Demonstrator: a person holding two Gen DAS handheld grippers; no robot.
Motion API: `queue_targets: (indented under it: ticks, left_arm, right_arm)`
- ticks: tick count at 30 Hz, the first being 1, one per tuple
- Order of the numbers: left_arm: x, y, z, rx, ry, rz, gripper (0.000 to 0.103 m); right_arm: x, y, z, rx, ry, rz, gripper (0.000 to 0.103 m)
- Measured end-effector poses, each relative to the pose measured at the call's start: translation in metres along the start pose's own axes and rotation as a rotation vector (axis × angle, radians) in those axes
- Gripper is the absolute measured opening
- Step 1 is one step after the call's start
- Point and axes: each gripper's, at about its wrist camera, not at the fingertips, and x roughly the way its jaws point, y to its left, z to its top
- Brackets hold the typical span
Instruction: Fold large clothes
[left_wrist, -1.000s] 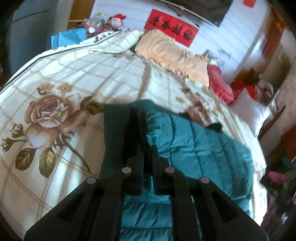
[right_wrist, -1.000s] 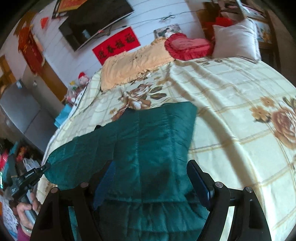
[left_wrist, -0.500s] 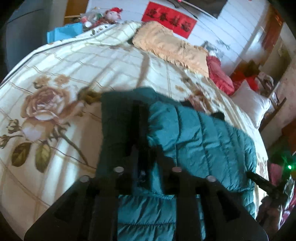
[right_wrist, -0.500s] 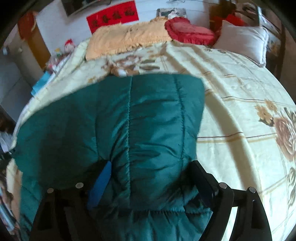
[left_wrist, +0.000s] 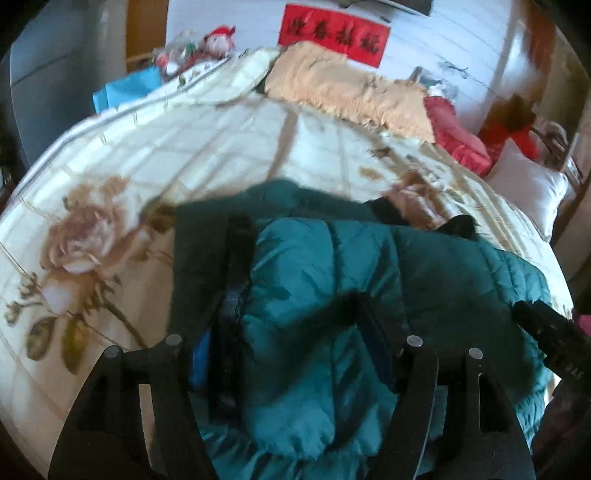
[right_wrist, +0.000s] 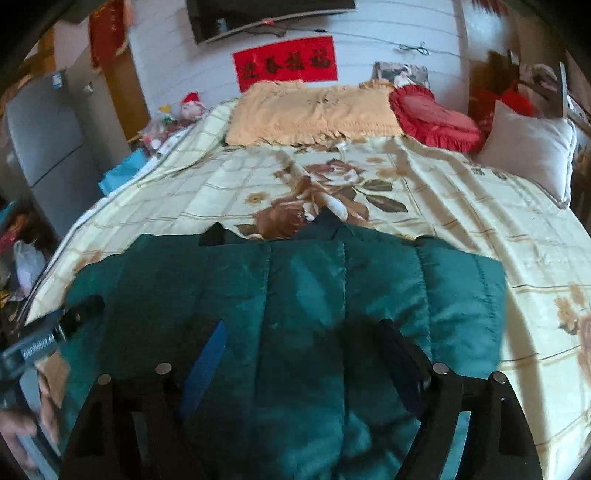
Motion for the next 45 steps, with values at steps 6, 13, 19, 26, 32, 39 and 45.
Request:
queue_targets:
  ticks: [6, 13, 19, 26, 32, 39, 45]
  left_arm:
    - [0.019, -0.003, -0.006, 0.065, -0.023, 0.031, 0.072]
    - [0.028, -0.004, -0.006, 0.076, -0.021, 0.032, 0.074]
    - [0.028, -0.003, -0.006, 0.081, -0.026, 0.034, 0.074]
    - [0.028, -0.002, -0.009, 0.083, -0.037, 0.03, 0.075]
    - [0.028, -0.004, -0.011, 0.089, -0.04, 0.031, 0.077]
    - [0.029, -0.004, -0.01, 0.081, -0.042, 0.017, 0.078]
    - [0.028, -0.004, -0.011, 0.082, -0.044, 0.019, 0.079]
  right_arm:
    - [0.043, -0.002, 0.006, -0.056, 0.051, -0.076, 0.083]
    - [0.055, -0.006, 0.005, -0.067, 0.06, -0.114, 0.089]
    - [0.007, 0.001, 0.002, -0.014, 0.015, -0.034, 0.089]
    - [0.003, 0.024, -0.025, -0.098, 0.046, -0.028, 0.089]
    - [0.016, 0.026, -0.039, -0.129, 0.077, -0.076, 0.089]
    - [-0.036, -0.021, -0.014, -0.028, -0.037, -0.03, 0.089]
    - [-0.001, -0.071, -0.006, 0.033, 0.053, -0.15, 0.089]
